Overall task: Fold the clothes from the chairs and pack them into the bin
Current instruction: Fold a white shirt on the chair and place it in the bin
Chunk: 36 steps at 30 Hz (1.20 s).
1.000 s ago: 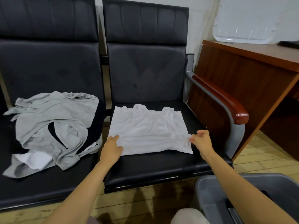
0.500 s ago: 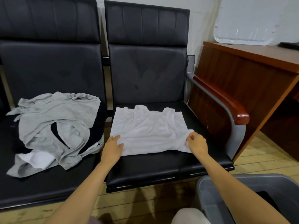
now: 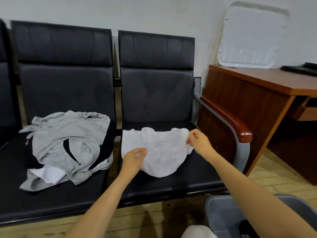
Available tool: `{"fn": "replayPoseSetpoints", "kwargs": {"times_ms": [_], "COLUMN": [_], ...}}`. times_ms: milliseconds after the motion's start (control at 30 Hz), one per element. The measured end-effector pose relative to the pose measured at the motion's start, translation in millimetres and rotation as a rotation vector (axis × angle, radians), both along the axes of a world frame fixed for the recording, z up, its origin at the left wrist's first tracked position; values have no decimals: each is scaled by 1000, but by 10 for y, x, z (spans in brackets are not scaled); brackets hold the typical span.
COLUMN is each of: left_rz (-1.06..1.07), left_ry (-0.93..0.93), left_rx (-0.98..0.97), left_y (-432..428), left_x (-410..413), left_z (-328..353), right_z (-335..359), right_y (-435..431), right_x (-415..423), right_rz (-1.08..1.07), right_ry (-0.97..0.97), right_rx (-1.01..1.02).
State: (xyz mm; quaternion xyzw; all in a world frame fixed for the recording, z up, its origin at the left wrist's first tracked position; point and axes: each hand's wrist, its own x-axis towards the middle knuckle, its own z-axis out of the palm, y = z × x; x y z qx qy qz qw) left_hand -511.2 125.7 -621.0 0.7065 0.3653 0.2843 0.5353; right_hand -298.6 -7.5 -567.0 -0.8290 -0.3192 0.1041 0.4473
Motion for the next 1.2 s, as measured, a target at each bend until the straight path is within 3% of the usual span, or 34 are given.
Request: {"fn": "replayPoseSetpoints", "kwargs": {"times_ms": [100, 267, 433, 567, 767, 833, 967, 1133, 1200], "left_rz": [-144, -233, -139, -51, -30, -44, -60, -51, -30], "left_ry": [91, 17, -50, -179, -334, -324, -253, -223, -216], "left_rx": [12, -91, -182, -337, -495, -489, -403, -356, -349], "left_y": [-128, -158, -67, -16, 27, 31, 26, 51, 59], "left_x": [137, 344, 504, 544, 557, 558, 588, 578, 566], "left_z": [8, -34, -120, -152, -140, -142, -165, -218, -237], "right_z": [-90, -303, -446, -564, -633, -651, -635, -586, -631], "right_y": [123, 265, 295, 195, -27, -67, 71, 177, 143], "right_x": [-253, -345, -221, -53, 162, 190, -2, -205, -268], "right_rz": [195, 408, 433, 429, 264, 228, 382, 481, 492], "right_ry": [-25, -136, -101, -3, -122, -128, -152, -45, -280], "right_rx": [-85, -203, -201, -326, -155, -153, -92, -81, -159]}}
